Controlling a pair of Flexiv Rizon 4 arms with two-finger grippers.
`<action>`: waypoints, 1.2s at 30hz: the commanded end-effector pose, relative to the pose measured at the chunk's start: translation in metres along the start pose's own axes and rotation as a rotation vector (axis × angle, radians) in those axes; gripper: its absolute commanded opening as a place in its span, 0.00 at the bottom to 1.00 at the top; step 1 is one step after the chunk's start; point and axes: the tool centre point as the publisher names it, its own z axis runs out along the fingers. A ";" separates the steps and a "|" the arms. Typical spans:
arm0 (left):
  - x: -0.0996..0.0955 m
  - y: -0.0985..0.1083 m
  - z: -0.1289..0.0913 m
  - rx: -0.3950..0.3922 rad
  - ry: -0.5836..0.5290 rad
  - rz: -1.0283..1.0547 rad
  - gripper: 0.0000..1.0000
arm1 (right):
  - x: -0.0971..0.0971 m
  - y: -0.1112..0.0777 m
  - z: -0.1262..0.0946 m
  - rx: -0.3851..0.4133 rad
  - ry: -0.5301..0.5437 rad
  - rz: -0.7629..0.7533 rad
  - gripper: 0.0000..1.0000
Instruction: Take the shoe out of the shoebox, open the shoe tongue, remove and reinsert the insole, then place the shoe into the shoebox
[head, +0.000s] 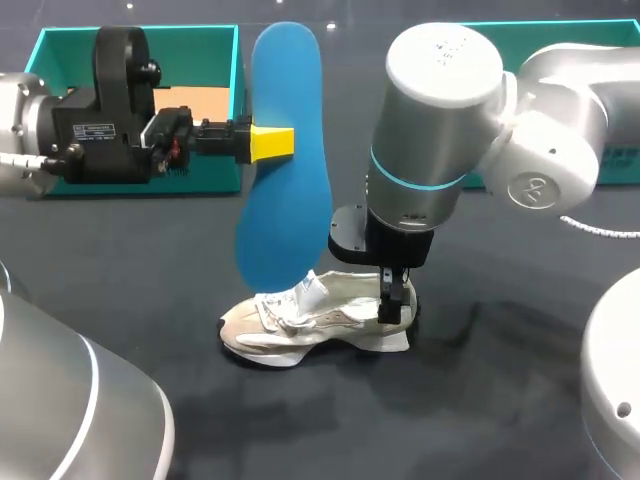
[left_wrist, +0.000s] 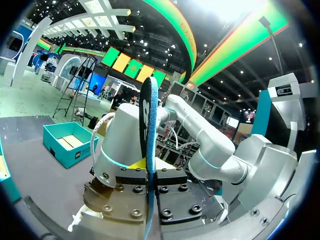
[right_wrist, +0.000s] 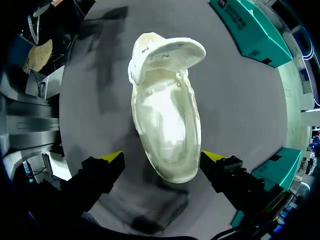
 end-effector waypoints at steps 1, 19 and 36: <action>0.000 0.000 0.002 0.001 0.000 0.000 0.00 | 0.001 0.006 0.002 0.023 -0.003 -0.003 1.00; 0.000 0.000 0.002 0.001 0.000 0.000 0.00 | -0.022 0.023 -0.011 0.048 -0.006 -0.065 1.00; 0.000 0.000 0.002 0.001 0.000 0.000 0.00 | -0.054 0.042 0.022 0.073 0.026 -0.131 1.00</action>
